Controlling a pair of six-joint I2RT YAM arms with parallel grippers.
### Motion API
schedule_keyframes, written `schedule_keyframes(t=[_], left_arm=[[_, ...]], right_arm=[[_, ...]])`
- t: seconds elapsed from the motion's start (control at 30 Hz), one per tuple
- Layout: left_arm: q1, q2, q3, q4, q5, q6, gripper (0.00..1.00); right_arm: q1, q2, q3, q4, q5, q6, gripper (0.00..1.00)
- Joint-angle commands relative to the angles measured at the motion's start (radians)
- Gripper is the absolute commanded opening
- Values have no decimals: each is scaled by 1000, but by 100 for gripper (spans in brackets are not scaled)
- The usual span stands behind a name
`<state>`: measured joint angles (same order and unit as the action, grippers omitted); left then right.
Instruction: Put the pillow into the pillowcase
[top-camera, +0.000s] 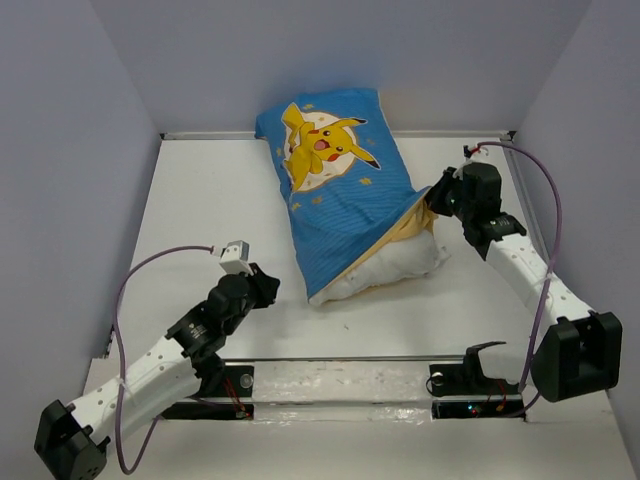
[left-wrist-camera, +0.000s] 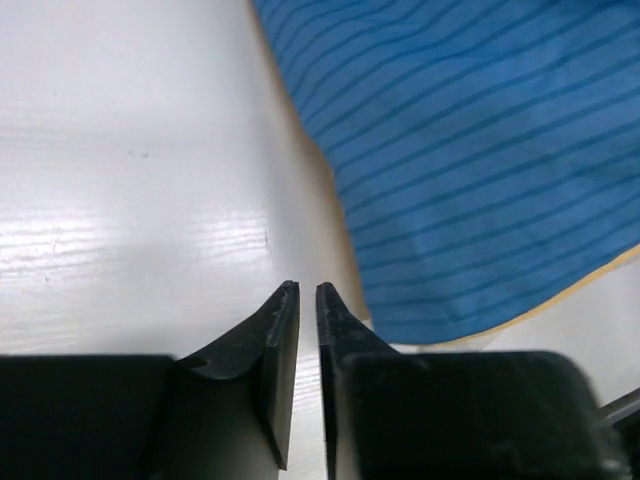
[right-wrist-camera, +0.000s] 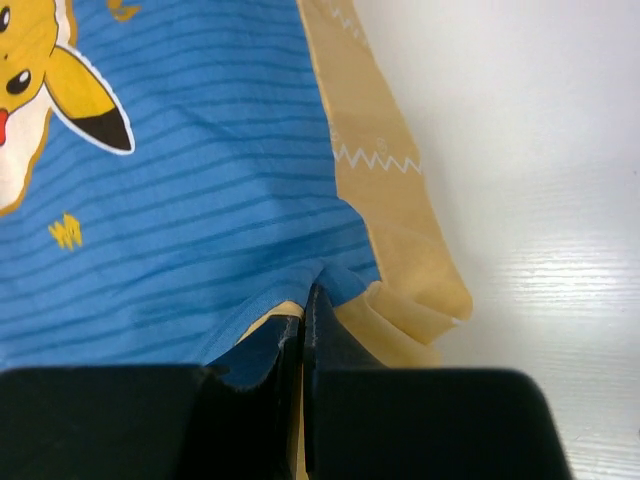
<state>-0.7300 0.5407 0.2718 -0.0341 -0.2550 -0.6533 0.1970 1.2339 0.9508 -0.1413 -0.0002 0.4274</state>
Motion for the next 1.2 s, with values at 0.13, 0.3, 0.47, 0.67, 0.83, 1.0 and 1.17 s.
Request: schedule_keyframes(t=[0.13,0.3,0.47,0.67,0.83,1.0,1.17], left_arm=[[-63,95,-28,26,97,-86,50],[-242,257,-62,192,88,-103,59],[-362,387,-57,275,-13,-126,62],[-390,485,-83,451,-68,-143,62],[-391,586,-82,577,-217,-167,62],[-391,659,-97,718,-305,-209,62],[-391,706,-114,796,-394,-223,61]], right_arm=[[-42,65,120,17,8,-22,0],[-42,110,169,17,-49,-10,0],[-42,111,166,32,-69,-3,0],[-42,87,129,51,-89,-6,0],[-42,68,97,83,-127,5,0],[-42,52,71,95,-146,4,0],[-42,44,59,109,-162,2,0]])
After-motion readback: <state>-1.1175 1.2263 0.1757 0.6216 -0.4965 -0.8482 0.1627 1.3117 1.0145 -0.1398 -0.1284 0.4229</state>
